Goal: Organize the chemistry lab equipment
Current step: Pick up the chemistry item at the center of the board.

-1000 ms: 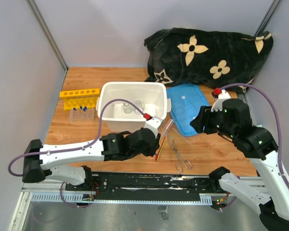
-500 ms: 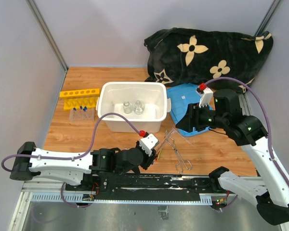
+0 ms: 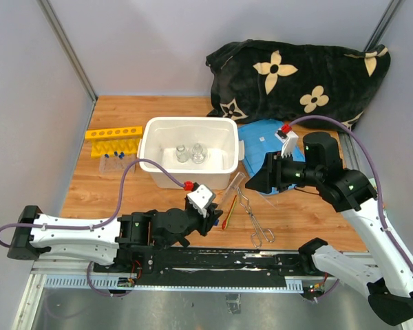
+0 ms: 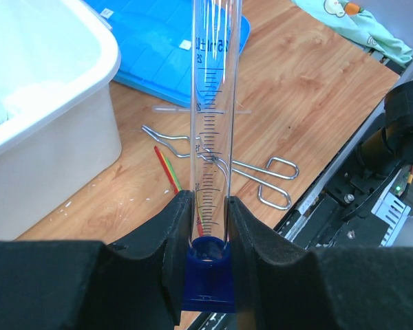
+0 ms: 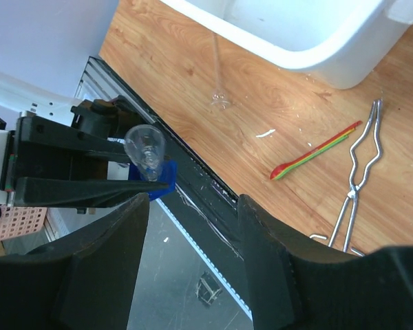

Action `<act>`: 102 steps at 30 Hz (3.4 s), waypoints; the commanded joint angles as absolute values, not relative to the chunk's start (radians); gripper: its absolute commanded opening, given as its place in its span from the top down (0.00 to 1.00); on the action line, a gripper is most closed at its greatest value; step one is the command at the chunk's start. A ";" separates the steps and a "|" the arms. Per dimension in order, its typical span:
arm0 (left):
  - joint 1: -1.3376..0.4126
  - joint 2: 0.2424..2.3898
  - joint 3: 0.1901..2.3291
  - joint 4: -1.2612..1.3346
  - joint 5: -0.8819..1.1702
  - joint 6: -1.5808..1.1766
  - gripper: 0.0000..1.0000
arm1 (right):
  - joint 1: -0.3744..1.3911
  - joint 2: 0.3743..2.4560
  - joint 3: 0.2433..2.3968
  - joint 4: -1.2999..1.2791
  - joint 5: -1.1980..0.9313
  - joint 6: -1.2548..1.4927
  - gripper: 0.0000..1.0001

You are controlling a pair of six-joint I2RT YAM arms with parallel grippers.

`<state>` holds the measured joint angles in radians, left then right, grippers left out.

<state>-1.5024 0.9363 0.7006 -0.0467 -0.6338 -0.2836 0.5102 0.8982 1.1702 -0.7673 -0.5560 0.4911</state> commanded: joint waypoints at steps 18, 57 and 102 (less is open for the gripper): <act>-1.511 0.983 0.732 0.028 -0.650 -0.259 0.69 | 0.522 0.937 1.147 -0.606 -0.658 0.523 0.46; -1.511 1.001 0.754 0.012 -0.649 -0.279 0.27 | 0.523 0.951 1.116 -0.564 -0.666 0.507 0.99; -0.287 1.454 1.638 -0.271 0.180 -0.658 0.21 | 0.535 1.767 2.125 -0.749 -0.247 0.050 0.99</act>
<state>-0.3225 1.4364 1.6073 -0.2413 0.1066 -0.4976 0.5125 1.8194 2.2589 -0.8829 -0.2665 0.0830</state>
